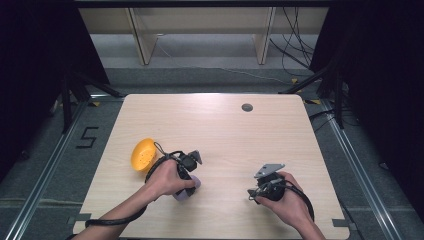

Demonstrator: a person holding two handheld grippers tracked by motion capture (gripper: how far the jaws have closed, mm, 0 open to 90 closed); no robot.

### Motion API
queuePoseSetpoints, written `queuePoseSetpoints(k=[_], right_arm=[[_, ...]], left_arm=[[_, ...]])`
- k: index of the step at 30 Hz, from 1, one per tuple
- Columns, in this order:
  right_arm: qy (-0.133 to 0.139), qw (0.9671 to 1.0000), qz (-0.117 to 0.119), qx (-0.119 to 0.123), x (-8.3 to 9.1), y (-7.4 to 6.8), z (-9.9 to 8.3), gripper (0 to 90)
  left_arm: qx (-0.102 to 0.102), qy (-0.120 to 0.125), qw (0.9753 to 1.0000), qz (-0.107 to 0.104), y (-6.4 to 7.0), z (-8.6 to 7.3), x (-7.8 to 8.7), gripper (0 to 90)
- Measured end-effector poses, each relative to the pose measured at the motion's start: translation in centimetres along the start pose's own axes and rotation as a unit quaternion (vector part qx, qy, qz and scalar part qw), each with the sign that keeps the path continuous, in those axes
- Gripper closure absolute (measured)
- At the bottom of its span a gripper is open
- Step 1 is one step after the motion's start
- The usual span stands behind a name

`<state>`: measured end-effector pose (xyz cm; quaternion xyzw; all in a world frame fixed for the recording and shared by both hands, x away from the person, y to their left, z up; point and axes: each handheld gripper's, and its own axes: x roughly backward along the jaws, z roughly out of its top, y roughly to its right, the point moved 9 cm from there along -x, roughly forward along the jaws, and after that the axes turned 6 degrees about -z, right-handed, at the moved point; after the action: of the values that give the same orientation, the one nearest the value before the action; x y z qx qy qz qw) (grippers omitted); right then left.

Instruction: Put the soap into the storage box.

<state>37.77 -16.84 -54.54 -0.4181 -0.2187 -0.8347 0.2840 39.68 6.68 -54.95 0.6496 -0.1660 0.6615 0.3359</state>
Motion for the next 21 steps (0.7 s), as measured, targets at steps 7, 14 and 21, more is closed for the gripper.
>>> queuePoseSetpoints(k=[7,14,21], right_arm=[[0.003,1.0000,-0.001,0.002,0.1,0.0,0.1,46.6],[0.008,0.9999,0.000,-0.007,0.0,-0.1,0.2,46.6],[0.003,1.0000,0.003,0.000,0.1,-0.2,0.3,46.6]], left_arm=[[0.010,0.003,0.9999,-0.005,-0.3,-0.1,0.7,49.0],[0.018,0.015,0.9997,0.000,-1.0,-0.2,1.6,49.0],[0.026,0.023,0.9994,0.002,-1.7,-0.5,2.0,49.1]])
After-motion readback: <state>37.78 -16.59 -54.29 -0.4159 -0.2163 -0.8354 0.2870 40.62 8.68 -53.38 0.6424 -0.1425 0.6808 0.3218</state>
